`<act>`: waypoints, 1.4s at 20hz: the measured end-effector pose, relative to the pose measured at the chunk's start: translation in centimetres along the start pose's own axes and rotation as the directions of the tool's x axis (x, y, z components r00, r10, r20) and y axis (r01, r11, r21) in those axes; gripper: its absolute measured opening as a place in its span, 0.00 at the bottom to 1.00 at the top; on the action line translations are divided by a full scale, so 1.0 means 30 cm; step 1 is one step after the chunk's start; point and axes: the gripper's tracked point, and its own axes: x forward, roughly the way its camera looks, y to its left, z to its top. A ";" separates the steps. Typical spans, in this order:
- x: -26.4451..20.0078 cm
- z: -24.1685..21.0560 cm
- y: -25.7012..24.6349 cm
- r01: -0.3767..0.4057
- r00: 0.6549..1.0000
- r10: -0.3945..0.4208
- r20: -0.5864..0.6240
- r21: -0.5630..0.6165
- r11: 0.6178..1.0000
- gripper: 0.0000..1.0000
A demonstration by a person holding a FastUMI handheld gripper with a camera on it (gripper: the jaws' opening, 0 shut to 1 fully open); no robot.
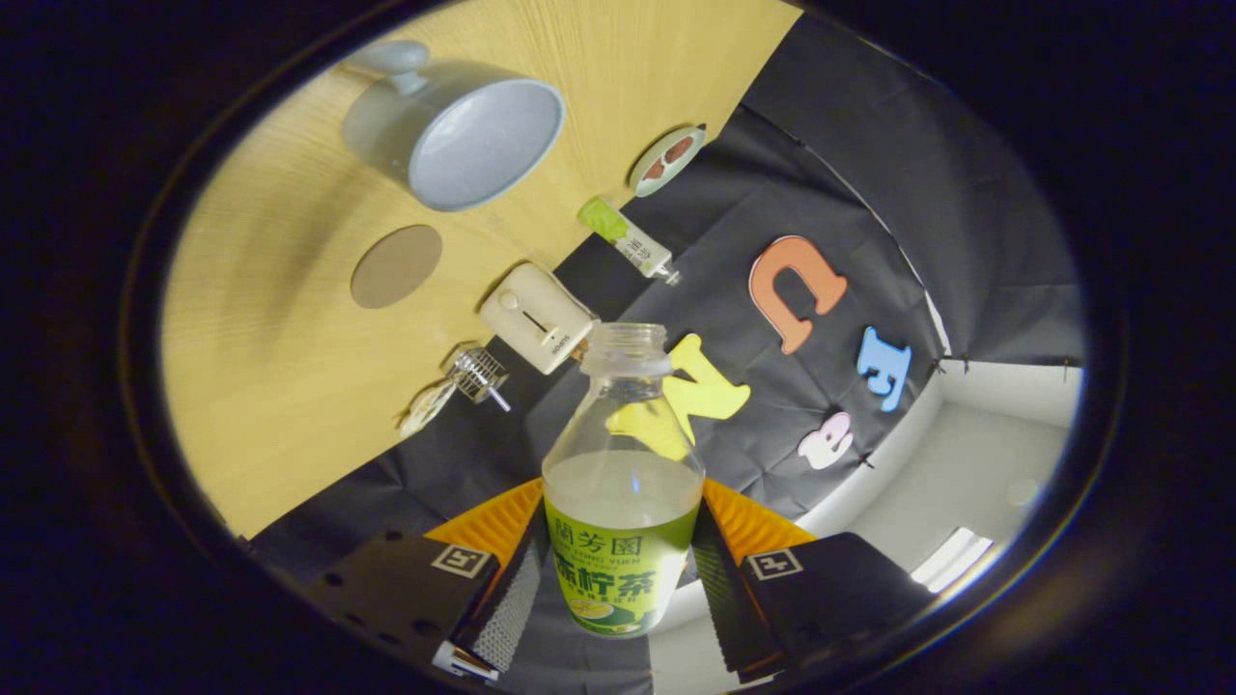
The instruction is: Take the bottle from table, then pour the juice into the cup, finally place the bottle on the coaster
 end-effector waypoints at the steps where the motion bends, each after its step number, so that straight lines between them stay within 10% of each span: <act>1: -0.002 0.002 -0.019 0.013 1.000 -0.013 0.006 -0.005 1.000 0.81; 21: 0.028 -0.037 -0.142 0.076 0.997 -0.077 -0.018 -0.060 0.995 0.81; 28: 0.043 -0.083 -0.135 0.004 1.000 -0.001 -0.022 0.109 0.994 0.81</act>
